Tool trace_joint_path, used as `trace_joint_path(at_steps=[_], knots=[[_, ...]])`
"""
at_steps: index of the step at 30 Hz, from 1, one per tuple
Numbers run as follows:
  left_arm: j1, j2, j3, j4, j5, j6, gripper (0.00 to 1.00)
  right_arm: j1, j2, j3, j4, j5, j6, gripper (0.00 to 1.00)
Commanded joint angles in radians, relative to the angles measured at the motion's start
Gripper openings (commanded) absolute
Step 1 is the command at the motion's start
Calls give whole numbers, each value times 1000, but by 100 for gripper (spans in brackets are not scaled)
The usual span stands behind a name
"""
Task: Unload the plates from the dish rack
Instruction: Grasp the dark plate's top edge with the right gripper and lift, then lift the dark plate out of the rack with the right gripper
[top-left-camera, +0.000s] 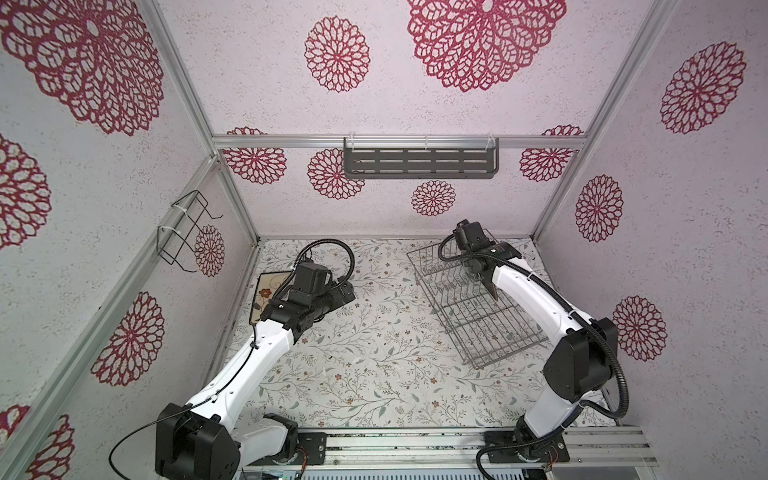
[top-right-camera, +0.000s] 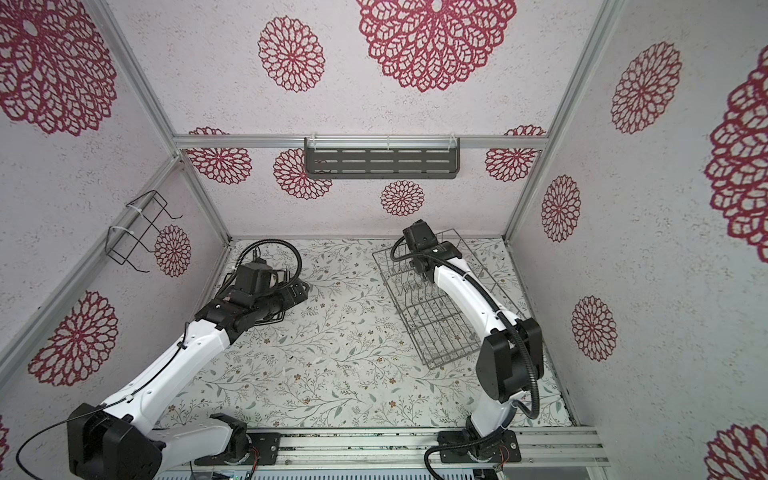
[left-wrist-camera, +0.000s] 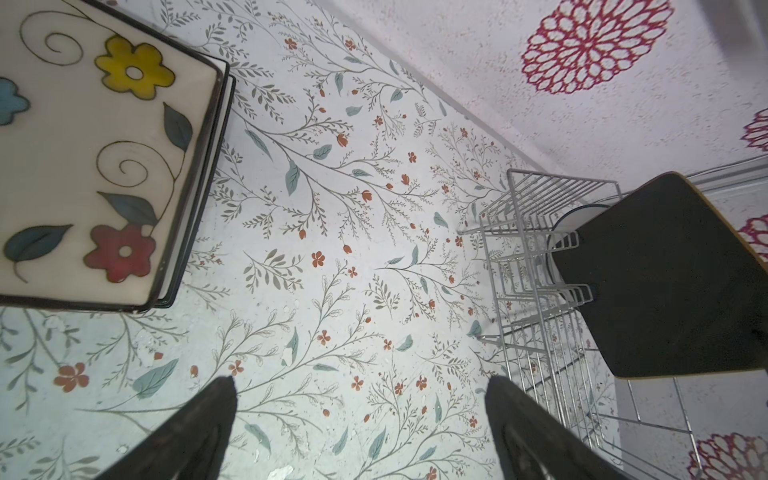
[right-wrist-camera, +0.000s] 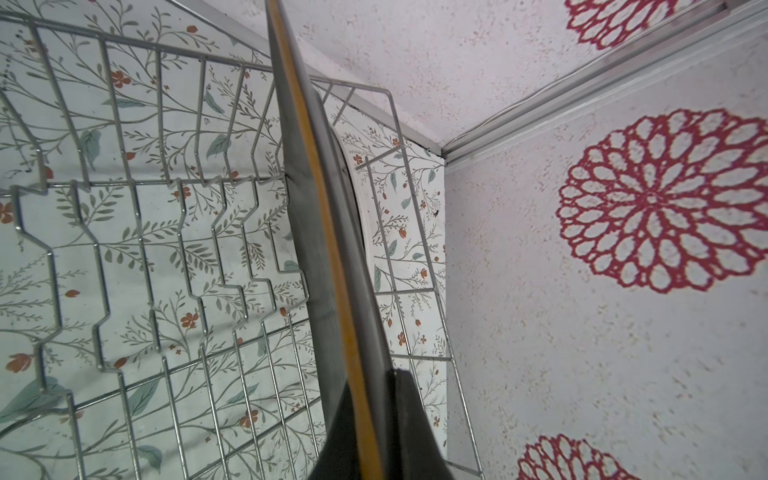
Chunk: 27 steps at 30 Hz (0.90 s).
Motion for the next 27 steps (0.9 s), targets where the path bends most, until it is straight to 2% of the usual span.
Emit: trace_joint_path(at_steps=[1,9,14,23,27], knots=[[-14,-50,-3,4,-8,-20,98,24,-120,69,51,118,-17,0],[-21,-113,9,10,4,-72,98,61,-221,52,45,155,23,0],[-27,-115,22,27,25,-83,98,60,-281,0,48,107,79,0],[-32,-128,27,49,86,-114,97,62,-319,86,-54,74,143,0],[-33,-120,23,82,110,-132,97,62,-372,75,-31,-6,214,0]])
